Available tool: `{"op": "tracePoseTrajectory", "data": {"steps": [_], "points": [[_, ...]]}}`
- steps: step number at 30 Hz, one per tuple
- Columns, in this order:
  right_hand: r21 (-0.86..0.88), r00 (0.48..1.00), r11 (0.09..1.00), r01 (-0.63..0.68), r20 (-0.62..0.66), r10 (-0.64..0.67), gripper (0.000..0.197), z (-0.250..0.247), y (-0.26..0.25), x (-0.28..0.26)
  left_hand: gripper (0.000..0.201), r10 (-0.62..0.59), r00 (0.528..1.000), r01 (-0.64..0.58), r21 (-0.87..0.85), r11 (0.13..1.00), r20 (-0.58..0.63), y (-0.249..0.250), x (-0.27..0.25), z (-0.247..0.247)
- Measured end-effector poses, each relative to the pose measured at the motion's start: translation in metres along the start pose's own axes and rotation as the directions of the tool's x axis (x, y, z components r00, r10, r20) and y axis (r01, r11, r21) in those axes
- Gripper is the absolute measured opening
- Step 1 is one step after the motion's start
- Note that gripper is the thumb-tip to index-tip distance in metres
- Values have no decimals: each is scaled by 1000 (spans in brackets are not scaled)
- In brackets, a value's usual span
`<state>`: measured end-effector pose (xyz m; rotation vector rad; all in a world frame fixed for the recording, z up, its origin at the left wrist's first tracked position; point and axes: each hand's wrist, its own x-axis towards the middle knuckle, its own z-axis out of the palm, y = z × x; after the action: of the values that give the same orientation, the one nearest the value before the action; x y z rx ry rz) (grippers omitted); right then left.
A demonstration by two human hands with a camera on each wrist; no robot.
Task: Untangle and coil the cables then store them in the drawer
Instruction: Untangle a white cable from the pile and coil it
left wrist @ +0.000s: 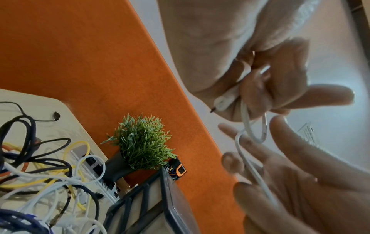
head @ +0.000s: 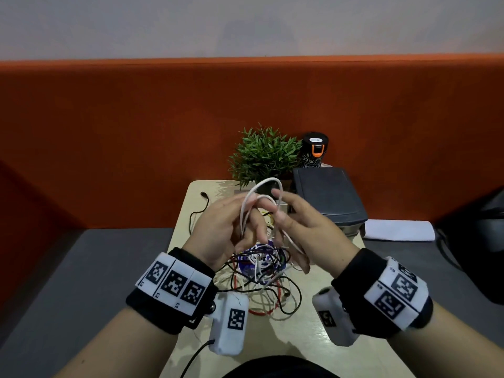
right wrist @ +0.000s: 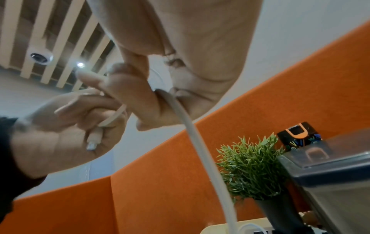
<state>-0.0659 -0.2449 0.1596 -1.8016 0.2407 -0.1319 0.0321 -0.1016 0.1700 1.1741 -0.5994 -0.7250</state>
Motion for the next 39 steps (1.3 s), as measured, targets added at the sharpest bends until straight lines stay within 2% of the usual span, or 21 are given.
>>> {"op": "tracePoseTrajectory", "data": {"steps": [4, 7, 10, 14, 17, 21, 26, 30, 35, 39], "points": [[139, 996, 986, 88, 4, -89, 17, -1, -5, 5, 28, -59, 997, 58, 17, 998, 45, -1, -1, 2], [160, 991, 979, 125, -74, -115, 29, -3, -6, 6, 29, -113, 993, 110, 73, 991, 34, -2, -2, 0], [163, 988, 982, 91, -135, -70, 29, -9, -6, 8, 31, -126, 992, 127, 91, 988, -12, -3, -2, 0], [50, 999, 999, -20, -48, 23, 16, -19, -7, 9, 34, -119, 991, 126, 107, 986, -65, -7, 1, -2], [-21, 999, 999, -31, 14, 31, 5, -27, -11, 6, 40, -119, 985, 129, 77, 989, -124, -9, 4, -7], [-161, 997, 987, 6, 77, 6, 9, -31, -9, 3, 38, -132, 972, 126, -47, 991, -196, -9, 7, -14], [-324, 972, 945, 48, 232, 31, 18, -23, -1, -1, 29, -195, 970, 175, -140, 975, -143, -5, 8, -17], [-312, 968, 943, 113, 250, -34, 35, -17, 3, -6, 31, -158, 972, 123, -196, 973, -172, -5, 7, -17], [-573, 950, 787, 227, 307, -51, 24, -9, 10, -8, 31, -74, 980, 6, -344, 939, -183, -2, 9, -16], [-559, 935, 787, 262, 349, -64, 24, -4, 5, -10, 30, -36, 987, -30, -395, 918, -157, -5, 8, -14]]}}
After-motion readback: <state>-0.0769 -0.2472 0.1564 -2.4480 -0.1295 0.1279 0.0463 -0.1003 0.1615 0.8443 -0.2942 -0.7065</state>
